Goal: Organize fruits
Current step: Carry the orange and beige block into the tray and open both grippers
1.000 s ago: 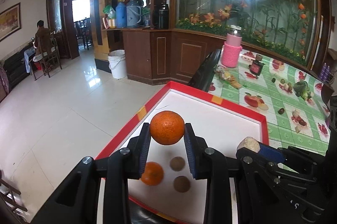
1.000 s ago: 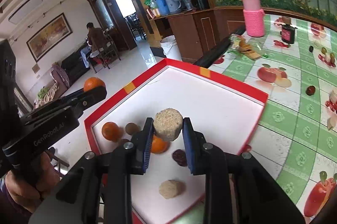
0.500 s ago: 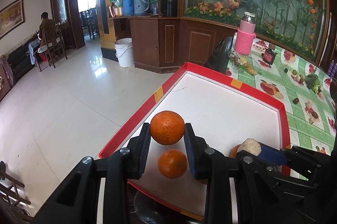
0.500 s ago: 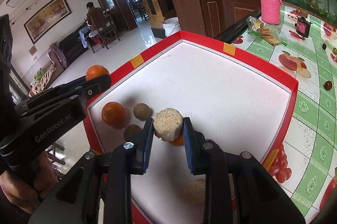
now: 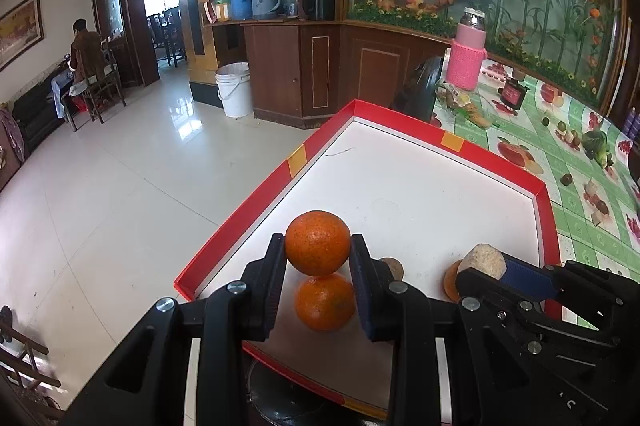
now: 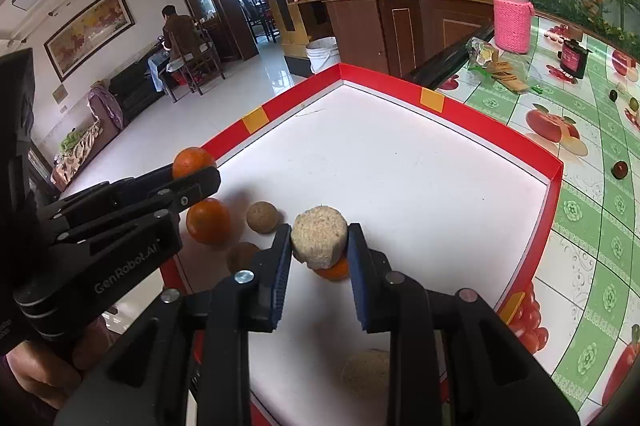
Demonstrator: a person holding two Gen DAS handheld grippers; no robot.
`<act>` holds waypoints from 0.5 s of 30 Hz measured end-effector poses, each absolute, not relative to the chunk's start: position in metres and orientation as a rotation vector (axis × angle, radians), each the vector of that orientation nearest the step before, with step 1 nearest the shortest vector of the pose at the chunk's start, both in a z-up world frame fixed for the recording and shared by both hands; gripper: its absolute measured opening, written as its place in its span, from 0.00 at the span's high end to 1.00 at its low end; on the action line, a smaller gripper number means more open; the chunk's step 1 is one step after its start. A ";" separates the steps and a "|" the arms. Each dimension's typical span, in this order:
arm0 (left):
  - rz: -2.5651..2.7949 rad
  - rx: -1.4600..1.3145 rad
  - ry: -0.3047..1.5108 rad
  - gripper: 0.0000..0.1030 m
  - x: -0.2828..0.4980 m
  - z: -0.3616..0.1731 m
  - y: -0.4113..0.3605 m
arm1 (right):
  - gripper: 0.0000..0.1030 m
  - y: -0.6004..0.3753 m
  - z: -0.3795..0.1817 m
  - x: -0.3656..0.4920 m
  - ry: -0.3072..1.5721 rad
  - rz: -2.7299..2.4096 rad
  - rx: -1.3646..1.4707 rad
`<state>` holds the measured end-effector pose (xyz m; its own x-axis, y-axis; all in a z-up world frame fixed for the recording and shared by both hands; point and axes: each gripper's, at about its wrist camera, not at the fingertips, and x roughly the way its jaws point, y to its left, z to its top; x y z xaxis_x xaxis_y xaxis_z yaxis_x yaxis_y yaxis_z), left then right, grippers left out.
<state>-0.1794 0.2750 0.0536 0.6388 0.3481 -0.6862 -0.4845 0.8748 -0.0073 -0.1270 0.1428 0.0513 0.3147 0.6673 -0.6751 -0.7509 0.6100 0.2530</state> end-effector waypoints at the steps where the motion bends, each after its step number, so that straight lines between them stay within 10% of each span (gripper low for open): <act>1: 0.477 -0.201 0.740 0.70 -0.179 0.053 0.276 | 0.71 0.143 0.051 -0.127 0.827 0.936 -0.116; 15: 0.479 -0.198 0.751 0.70 -0.177 0.047 0.276 | 0.71 0.144 0.055 -0.091 0.814 0.835 -0.088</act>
<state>-0.1771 0.2762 0.0468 0.6301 0.3461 -0.6952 -0.4845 0.8748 -0.0037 -0.0914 0.1440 0.0551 0.3942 0.6253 -0.6735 -0.6893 0.6859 0.2333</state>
